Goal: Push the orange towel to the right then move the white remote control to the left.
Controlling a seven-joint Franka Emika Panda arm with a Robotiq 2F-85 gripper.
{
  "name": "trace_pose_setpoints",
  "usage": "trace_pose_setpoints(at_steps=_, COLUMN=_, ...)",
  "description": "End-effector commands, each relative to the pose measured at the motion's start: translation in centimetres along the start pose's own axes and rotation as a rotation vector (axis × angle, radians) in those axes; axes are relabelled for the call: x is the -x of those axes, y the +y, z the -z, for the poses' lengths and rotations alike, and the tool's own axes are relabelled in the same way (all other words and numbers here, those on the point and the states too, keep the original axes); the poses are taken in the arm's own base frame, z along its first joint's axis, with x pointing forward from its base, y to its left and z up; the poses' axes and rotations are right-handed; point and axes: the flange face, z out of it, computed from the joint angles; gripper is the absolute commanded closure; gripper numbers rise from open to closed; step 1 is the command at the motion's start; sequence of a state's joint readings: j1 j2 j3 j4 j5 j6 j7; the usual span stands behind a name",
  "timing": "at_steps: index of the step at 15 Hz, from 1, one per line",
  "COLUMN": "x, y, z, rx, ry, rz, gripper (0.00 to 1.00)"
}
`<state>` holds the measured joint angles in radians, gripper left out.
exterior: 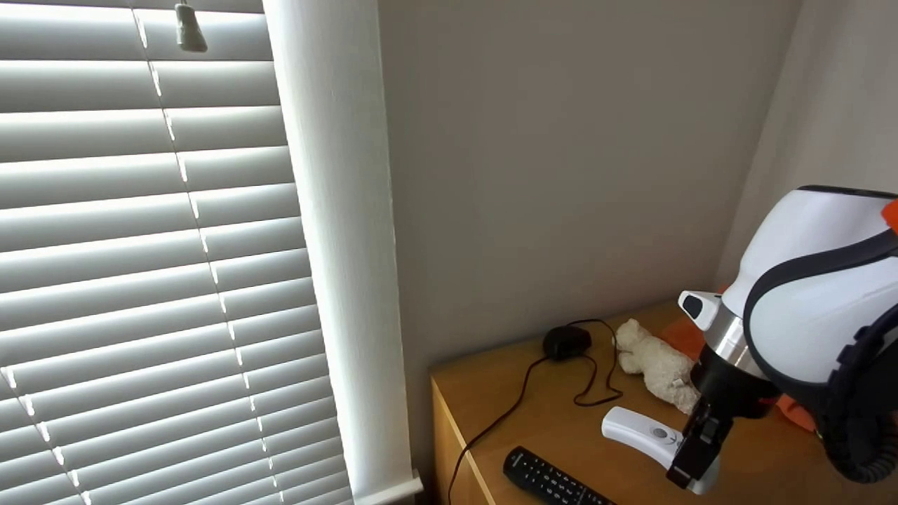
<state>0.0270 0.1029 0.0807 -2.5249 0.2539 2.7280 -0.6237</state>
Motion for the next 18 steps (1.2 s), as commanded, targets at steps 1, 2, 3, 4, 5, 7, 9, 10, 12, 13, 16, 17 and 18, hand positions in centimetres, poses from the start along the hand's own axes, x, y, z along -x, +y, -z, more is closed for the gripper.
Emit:
trace_pose_setpoints(at_steps=1, x=-0.2, y=0.0, z=-1.9, rx=-0.026, ry=-0.002, rz=0.088, gripper=0.61)
trace_pose_setpoints(at_steps=2, x=-0.2, y=-0.1, z=-2.3, rx=-0.029, ry=-0.006, rz=0.104, gripper=0.61)
trace_pose_setpoints(at_steps=3, x=-0.2, y=-0.1, z=-2.7, rx=-0.03, ry=-0.011, rz=0.122, gripper=0.61)
trace_pose_setpoints(at_steps=4, x=-0.3, y=-0.1, z=-3.1, rx=-0.029, ry=-0.013, rz=0.136, gripper=0.61)
trace_pose_setpoints(at_steps=5, x=-0.3, y=0.0, z=-3.4, rx=-0.03, ry=-0.013, rz=0.146, gripper=0.61)
trace_pose_setpoints(at_steps=7, x=-0.4, y=-0.1, z=-4.1, rx=-0.03, ry=-0.009, rz=0.164, gripper=0.61)
trace_pose_setpoints(at_steps=9, x=-0.6, y=-0.2, z=-4.7, rx=-0.033, ry=-0.003, rz=0.187, gripper=0.61)
trace_pose_setpoints(at_steps=10, x=-0.6, y=-0.4, z=-5.0, rx=-0.038, ry=-0.005, rz=0.201, gripper=0.61)
trace_pose_setpoints(at_steps=12, x=-0.6, y=-0.6, z=-5.5, rx=-0.051, ry=-0.01, rz=0.222, gripper=0.61)
trace_pose_setpoints(at_steps=13, x=-0.6, y=-0.7, z=-5.7, rx=-0.054, ry=-0.011, rz=0.232, gripper=0.61)
trace_pose_setpoints(at_steps=16, x=-0.6, y=-0.6, z=-5.9, rx=-0.056, ry=-0.011, rz=0.236, gripper=0.19)
trace_pose_setpoints(at_steps=17, x=-0.7, y=-0.6, z=-5.8, rx=-0.056, ry=-0.008, rz=0.237, gripper=0.1)
trace_pose_setpoints(at_steps=18, x=-0.7, y=-0.5, z=-5.6, rx=-0.057, ry=-0.005, rz=0.237, gripper=0.04)
